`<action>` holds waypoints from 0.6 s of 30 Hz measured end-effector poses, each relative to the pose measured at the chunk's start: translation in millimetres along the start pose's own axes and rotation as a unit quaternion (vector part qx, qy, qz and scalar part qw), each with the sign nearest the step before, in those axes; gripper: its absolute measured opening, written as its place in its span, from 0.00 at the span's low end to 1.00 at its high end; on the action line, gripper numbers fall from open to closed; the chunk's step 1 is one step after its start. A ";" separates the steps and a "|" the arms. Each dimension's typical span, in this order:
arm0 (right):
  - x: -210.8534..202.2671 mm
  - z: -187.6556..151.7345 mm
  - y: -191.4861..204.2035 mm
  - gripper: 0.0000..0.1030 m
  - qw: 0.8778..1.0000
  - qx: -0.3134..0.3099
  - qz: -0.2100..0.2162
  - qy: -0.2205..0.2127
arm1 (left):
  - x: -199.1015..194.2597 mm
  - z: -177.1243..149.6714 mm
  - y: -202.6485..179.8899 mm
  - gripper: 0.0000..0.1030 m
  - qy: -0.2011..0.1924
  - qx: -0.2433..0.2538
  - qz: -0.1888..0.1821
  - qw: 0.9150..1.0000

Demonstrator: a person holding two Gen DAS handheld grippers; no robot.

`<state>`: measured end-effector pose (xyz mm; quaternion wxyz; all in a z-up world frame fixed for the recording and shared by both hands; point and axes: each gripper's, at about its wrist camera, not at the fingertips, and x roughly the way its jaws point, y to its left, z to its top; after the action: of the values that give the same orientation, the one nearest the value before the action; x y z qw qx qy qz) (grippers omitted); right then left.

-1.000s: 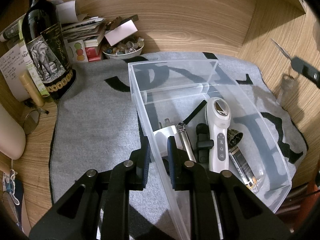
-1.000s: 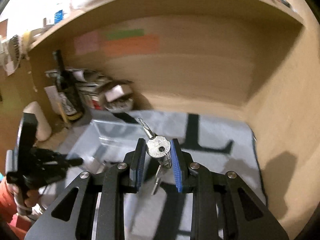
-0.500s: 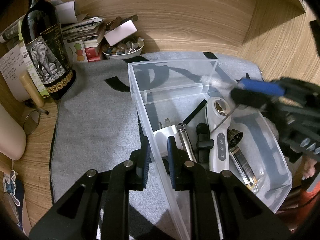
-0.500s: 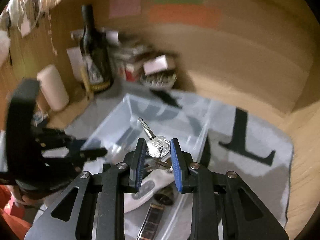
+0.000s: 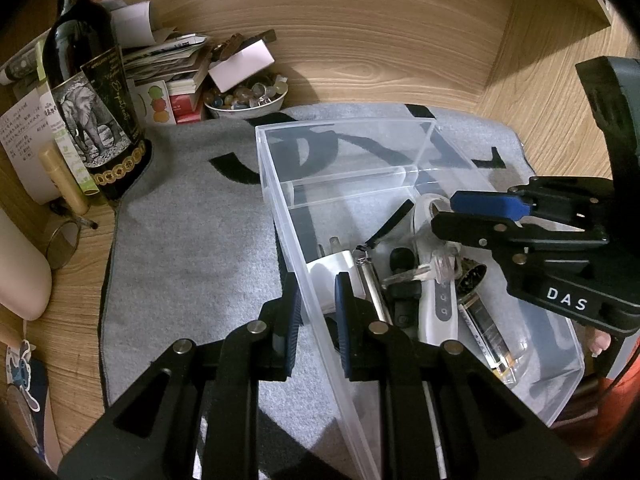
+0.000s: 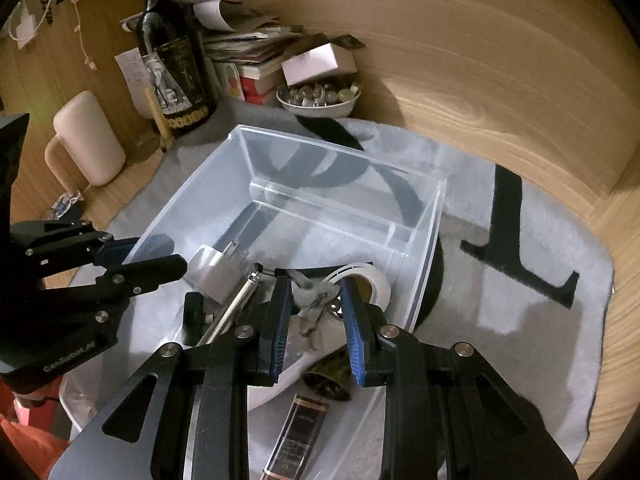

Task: Organize rigid objects
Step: 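Lower the silver keys into the clear box and release them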

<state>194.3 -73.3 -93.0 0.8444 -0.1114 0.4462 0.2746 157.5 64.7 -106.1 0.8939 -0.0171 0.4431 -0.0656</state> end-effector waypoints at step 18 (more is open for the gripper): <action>-86.2 -15.1 17.7 0.81 0.985 -0.015 -0.095 -0.145 | -21.4 6.0 -3.5 0.29 -0.026 0.002 0.011 1.000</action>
<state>135.0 -96.6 -30.5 0.9208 -0.1252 0.3018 0.2132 149.2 64.0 -85.2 0.9058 -0.0123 0.4198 -0.0564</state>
